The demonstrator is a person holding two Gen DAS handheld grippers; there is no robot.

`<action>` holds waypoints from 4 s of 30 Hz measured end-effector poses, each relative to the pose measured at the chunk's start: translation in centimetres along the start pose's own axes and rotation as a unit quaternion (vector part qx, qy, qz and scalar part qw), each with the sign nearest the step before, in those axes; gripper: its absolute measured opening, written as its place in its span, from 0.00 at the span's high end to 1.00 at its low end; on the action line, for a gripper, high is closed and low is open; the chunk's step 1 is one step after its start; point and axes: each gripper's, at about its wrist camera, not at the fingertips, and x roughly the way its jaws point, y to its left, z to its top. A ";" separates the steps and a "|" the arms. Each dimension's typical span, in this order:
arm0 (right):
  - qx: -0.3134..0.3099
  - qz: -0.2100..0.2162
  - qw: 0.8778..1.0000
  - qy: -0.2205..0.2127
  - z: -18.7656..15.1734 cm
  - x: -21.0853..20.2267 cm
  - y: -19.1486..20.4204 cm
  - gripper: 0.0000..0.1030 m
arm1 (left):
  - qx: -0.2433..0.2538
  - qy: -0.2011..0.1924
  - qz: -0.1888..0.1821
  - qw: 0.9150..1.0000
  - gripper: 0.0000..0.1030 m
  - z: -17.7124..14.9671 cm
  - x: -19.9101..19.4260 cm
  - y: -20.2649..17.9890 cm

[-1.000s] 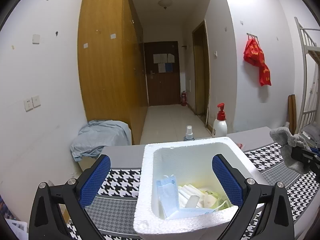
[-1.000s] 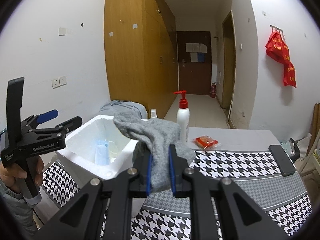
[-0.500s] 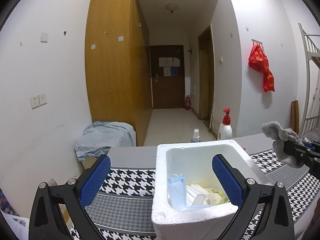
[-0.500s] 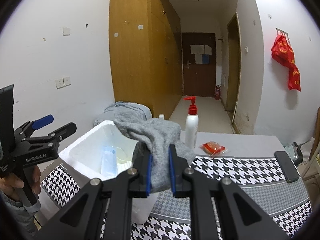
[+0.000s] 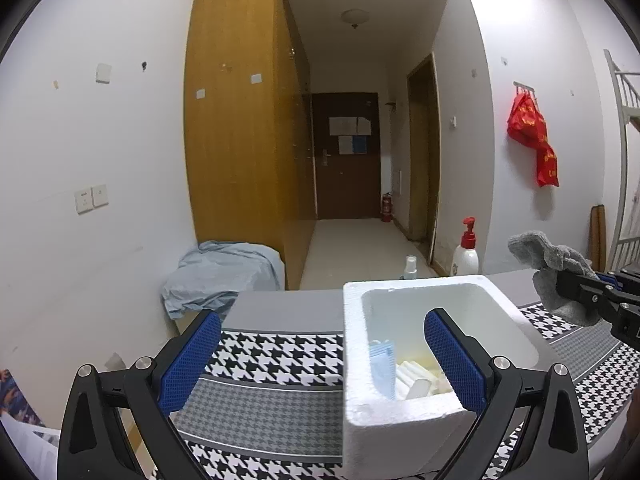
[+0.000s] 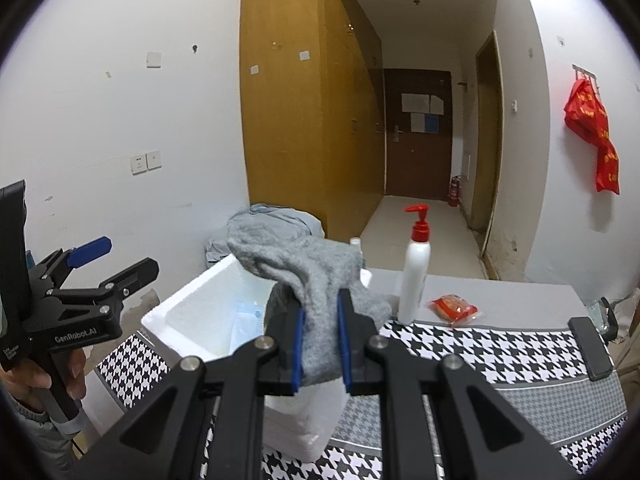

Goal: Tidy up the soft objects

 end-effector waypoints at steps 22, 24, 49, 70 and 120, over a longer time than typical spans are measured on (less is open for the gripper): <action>0.006 0.032 0.999 0.032 0.6 3.5 2.5 0.82 | -0.024 0.003 -0.001 1.000 0.01 -1.2 -0.4 2.7; 0.011 0.039 0.999 0.035 0.5 3.8 2.6 0.81 | -0.027 0.004 -0.002 1.000 0.01 -1.3 -0.4 2.9; 0.018 0.036 0.998 0.038 0.3 3.9 2.4 0.37 | -0.021 0.006 -0.015 1.000 0.01 -1.8 -0.8 2.6; 0.021 0.013 1.000 -0.011 -0.3 0.5 0.7 0.00 | -0.007 0.000 -0.023 1.000 0.01 -0.9 -2.1 -0.4; 0.046 -0.078 0.995 -0.053 -4.0 -9.5 -6.5 0.00 | 0.011 -0.036 -0.115 0.993 0.01 -0.8 -5.9 -10.4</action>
